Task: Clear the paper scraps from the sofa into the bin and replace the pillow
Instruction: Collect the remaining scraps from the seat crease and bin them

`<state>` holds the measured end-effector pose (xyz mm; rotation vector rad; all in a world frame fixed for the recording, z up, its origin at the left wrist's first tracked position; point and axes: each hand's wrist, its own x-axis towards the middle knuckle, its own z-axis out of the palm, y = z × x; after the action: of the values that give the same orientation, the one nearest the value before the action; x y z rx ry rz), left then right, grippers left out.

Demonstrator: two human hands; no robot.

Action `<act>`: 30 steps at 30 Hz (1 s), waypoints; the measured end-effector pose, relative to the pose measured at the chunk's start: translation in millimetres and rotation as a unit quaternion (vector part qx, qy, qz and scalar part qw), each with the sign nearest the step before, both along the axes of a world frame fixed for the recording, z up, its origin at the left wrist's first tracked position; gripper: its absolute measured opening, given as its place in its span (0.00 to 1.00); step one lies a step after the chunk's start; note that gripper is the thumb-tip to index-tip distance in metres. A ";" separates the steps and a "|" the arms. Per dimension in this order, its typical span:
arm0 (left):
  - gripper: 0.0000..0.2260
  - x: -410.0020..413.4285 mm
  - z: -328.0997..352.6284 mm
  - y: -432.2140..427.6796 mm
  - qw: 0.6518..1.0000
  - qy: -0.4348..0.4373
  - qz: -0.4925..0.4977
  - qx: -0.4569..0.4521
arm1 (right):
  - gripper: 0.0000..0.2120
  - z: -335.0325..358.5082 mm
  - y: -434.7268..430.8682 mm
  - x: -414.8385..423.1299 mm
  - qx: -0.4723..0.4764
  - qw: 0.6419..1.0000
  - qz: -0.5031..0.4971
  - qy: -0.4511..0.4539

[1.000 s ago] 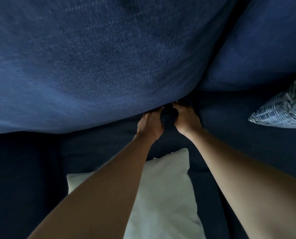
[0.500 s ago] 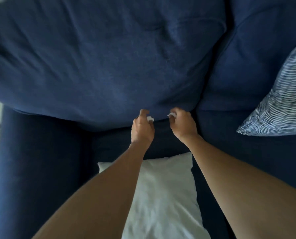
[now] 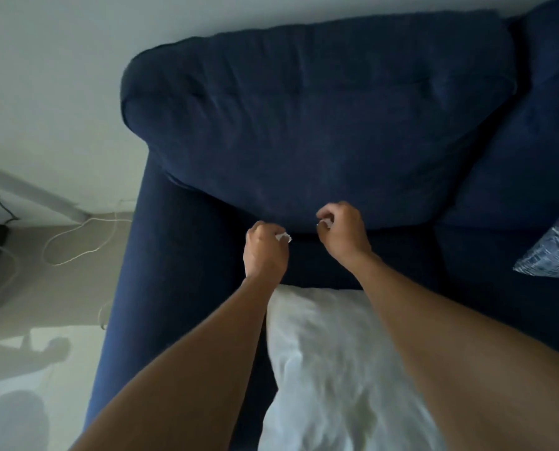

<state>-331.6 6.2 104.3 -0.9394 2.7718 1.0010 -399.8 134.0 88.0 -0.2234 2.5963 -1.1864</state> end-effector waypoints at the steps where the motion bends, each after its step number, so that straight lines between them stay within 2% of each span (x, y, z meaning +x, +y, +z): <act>1: 0.07 9.4 -0.4 -12.4 1.000 -0.002 0.009 0.000 | 0.08 0.0 -10.8 8.2 -0.005 1.000 0.010 -0.002; 9: 0.12 92.1 11.4 -135.1 0.994 0.036 0.100 0.007 | 0.07 7.7 -146.9 81.5 -0.005 0.998 0.070 -0.004; 14: 0.09 164.9 9.8 -230.9 0.977 0.027 0.208 0.026 | 0.05 8.1 -263.2 143.3 0.003 0.989 0.149 -0.011; 16: 0.11 198.2 6.5 -267.9 0.968 0.035 0.248 0.037 | 0.06 5.2 -307.2 170.6 0.012 0.983 0.184 -0.015; 18: 0.12 232.9 0.9 -301.7 0.954 0.030 0.292 0.051 | 0.06 0.4 -347.1 197.6 0.019 0.974 0.224 -0.016; 21: 0.07 283.1 -12.3 -343.1 0.935 0.022 0.348 0.068 | 0.06 -8.8 -395.3 237.3 0.035 0.958 0.284 -0.020; 24: 0.09 327.3 -29.1 -372.5 0.916 0.004 0.395 0.073 | 0.07 -23.1 -430.0 272.9 0.052 0.941 0.332 -0.026; 30: 0.09 384.6 -59.2 -399.8 0.894 -0.051 0.434 0.097 | 0.10 -54.2 -467.1 324.1 0.098 0.901 0.416 -0.076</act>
<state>53.0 -393.6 45.2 -2.1808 2.0585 1.1998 -75.7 -333.1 33.8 -1.0215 2.0672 -0.5877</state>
